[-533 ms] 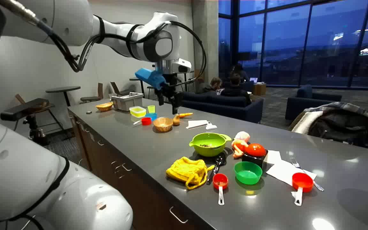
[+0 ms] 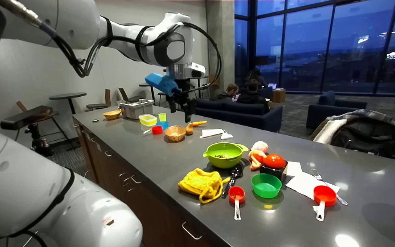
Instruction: Use the cloth to wipe the surface of the counter
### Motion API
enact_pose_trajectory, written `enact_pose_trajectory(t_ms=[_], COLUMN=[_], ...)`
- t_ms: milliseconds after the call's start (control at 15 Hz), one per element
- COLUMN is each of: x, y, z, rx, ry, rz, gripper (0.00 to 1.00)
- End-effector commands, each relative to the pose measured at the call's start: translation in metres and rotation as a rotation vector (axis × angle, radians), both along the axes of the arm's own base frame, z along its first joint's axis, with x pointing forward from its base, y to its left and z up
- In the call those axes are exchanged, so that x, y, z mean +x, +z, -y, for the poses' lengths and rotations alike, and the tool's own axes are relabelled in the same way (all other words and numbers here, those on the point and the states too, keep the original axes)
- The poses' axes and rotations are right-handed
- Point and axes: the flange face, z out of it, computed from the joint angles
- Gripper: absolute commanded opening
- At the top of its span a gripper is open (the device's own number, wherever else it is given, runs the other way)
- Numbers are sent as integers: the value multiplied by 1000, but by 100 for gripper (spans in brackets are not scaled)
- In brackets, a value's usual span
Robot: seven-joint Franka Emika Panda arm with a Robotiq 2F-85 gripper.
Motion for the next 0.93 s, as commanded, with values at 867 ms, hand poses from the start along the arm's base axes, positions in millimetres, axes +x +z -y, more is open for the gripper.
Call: enact_pose_trajectory(t_ms=[867], x=[18], y=[-56], z=[14], rx=[-107], ry=[-37], rz=[-45], gripper=[100])
